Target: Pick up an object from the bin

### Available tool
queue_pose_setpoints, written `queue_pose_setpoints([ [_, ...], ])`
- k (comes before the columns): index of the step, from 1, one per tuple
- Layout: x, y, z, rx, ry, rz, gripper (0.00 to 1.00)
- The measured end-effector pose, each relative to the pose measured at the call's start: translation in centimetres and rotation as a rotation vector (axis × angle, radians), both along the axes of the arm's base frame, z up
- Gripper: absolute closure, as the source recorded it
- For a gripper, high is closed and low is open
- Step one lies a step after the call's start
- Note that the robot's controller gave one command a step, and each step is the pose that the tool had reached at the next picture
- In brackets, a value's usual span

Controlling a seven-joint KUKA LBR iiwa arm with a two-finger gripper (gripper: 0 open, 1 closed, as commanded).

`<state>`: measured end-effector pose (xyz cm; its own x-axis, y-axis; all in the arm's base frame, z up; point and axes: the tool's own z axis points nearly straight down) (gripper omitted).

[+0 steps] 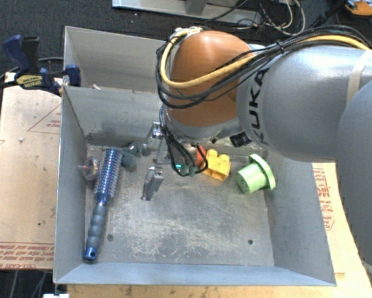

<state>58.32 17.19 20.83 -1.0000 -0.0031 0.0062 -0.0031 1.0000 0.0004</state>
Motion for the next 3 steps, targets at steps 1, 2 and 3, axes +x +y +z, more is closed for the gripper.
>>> queue_pose_setpoints([
  [1,0.2,-0.1,0.4,0.001,-0.007,-0.004,1.0],
  [2,0.4,4.0,-3.8,0.002,-0.003,-0.011,1.0],
  [3,0.5,3.8,-3.5,0.001,-0.007,-0.016,0.0],
])
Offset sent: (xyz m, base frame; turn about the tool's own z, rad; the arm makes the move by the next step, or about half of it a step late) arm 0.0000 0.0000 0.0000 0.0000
